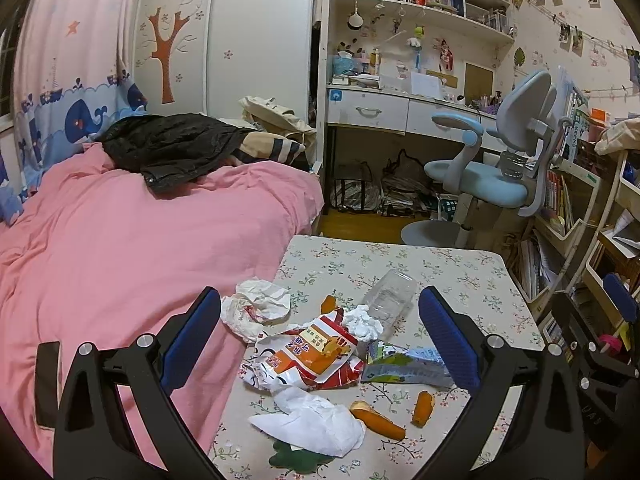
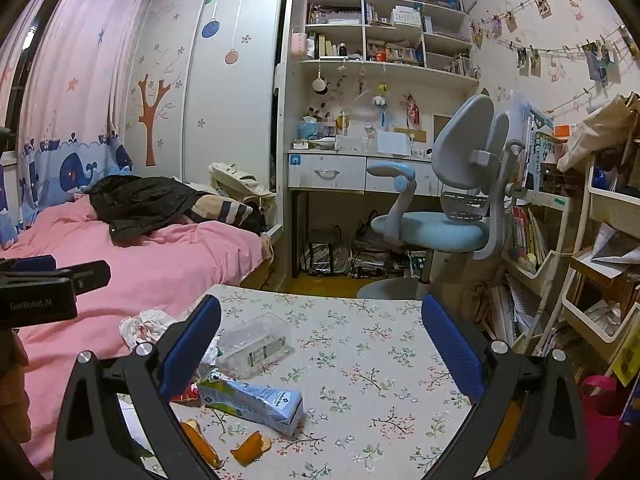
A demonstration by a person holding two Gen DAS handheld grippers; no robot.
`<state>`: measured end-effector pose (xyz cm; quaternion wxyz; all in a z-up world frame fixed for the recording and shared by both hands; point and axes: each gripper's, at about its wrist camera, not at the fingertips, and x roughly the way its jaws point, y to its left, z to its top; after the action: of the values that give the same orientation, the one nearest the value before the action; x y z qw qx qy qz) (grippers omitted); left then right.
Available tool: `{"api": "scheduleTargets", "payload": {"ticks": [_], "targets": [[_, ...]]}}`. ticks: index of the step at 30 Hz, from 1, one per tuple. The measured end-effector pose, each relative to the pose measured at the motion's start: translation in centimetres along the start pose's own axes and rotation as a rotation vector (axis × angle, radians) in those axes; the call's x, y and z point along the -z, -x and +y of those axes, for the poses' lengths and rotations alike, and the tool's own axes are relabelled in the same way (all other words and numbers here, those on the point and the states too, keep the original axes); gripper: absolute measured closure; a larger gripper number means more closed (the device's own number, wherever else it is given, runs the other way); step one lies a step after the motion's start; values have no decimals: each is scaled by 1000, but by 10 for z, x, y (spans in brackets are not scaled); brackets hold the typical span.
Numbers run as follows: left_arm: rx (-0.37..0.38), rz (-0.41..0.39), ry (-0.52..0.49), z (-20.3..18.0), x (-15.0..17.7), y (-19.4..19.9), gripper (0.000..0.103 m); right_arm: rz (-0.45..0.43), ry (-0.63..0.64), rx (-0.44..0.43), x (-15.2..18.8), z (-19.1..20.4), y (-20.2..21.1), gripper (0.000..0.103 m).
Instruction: Collect trash
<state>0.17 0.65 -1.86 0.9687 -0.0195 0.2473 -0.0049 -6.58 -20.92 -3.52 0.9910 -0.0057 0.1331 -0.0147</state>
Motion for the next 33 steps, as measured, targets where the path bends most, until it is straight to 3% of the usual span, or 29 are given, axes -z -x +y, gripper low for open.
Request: {"api": "scheduleTargets", "payload": {"ticks": [33], "targets": [[-1,2,1,2,0,0,7,32,1,-16,-6,9,-5,6]]}}
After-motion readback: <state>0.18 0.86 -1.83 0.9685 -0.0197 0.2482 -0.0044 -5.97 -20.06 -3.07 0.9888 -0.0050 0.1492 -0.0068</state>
